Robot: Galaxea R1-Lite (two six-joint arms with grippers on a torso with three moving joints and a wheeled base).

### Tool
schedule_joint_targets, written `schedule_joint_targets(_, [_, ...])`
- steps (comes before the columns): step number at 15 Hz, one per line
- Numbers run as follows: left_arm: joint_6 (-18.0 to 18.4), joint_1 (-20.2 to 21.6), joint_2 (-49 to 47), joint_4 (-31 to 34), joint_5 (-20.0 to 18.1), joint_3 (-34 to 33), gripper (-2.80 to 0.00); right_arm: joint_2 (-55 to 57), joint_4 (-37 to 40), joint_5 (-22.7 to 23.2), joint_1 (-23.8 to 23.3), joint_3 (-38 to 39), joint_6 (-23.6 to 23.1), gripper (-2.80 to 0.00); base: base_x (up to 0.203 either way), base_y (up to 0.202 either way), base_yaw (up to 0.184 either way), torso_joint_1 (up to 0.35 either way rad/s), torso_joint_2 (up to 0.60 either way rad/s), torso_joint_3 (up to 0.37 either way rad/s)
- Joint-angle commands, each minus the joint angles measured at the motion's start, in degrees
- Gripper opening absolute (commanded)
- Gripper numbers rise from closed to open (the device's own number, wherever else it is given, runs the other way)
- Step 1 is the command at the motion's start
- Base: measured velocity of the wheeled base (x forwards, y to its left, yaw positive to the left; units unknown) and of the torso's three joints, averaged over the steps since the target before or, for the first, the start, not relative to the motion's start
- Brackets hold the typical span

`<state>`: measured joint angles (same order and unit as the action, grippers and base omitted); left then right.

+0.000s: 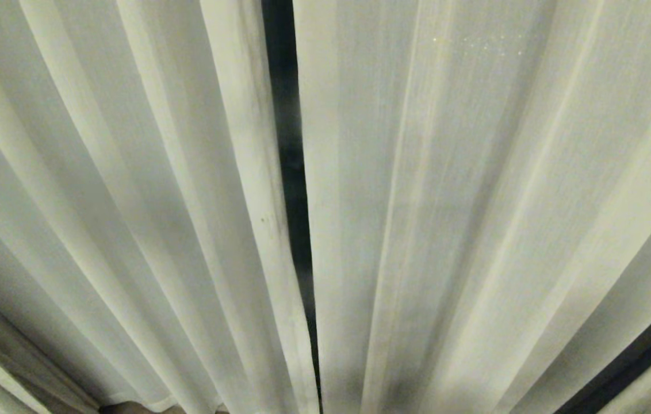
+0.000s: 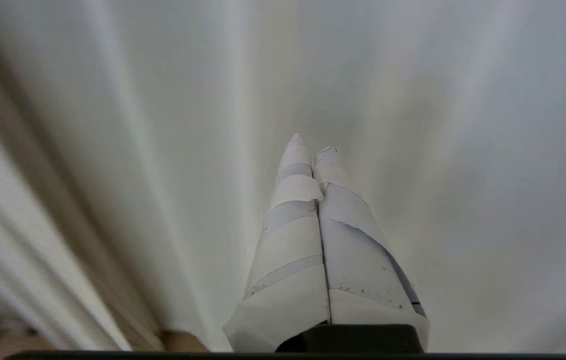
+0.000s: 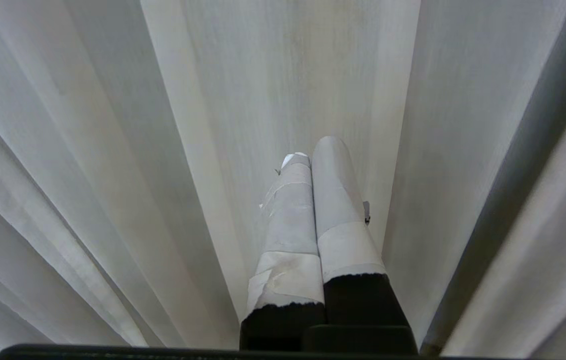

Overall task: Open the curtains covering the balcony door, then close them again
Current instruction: Pull the outer curtains open on both sides

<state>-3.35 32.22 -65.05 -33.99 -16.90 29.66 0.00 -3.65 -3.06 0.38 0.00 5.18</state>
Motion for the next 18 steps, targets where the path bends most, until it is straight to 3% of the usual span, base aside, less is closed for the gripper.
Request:
schedule_joint_targets(1, [0.02, -5.54, 2.99, 2.01, 0.06, -2.83, -2.8, 0.0, -0.04, -0.02, 0.04, 0.0, 0.01, -2.8, 0.0, 0.0, 0.0, 0.0, 0.0, 0.0])
schedule_joint_targets(6, [0.15, -16.78, 13.89, 9.42, 1.6, -12.22, -2.8, 0.0, -0.04, -0.02, 0.04, 0.0, 0.01, -2.8, 0.0, 0.0, 0.0, 0.0, 0.0, 0.0])
schedule_joint_targets(10, [0.21, -25.65, 25.94, 13.47, 8.63, -20.88, -2.8, 0.0, -0.04, -0.02, -0.03, 0.0, 0.01, -2.8, 0.0, 0.0, 0.0, 0.0, 0.0, 0.0])
schedule_joint_targets(13, [0.99, -27.56, 37.4, 15.68, 12.51, -26.76, -2.8, 0.0, -0.04, -0.02, -0.03, 0.0, 0.01, -2.8, 0.0, 0.0, 0.0, 0.0, 0.0, 0.0])
schedule_joint_targets(16, [2.19, -28.01, 48.83, 23.22, 16.23, -28.92, -2.8, 0.0, -0.04, -0.02, 0.05, 0.0, 0.01, -2.8, 0.0, 0.0, 0.0, 0.0, 0.0, 0.0])
schedule_joint_targets(18, [5.36, -28.15, 49.68, 28.99, 16.65, -29.55, -2.8, 0.0, -0.04, -0.02, 0.03, 0.0, 0.01, -2.8, 0.0, 0.0, 0.0, 0.0, 0.0, 0.0])
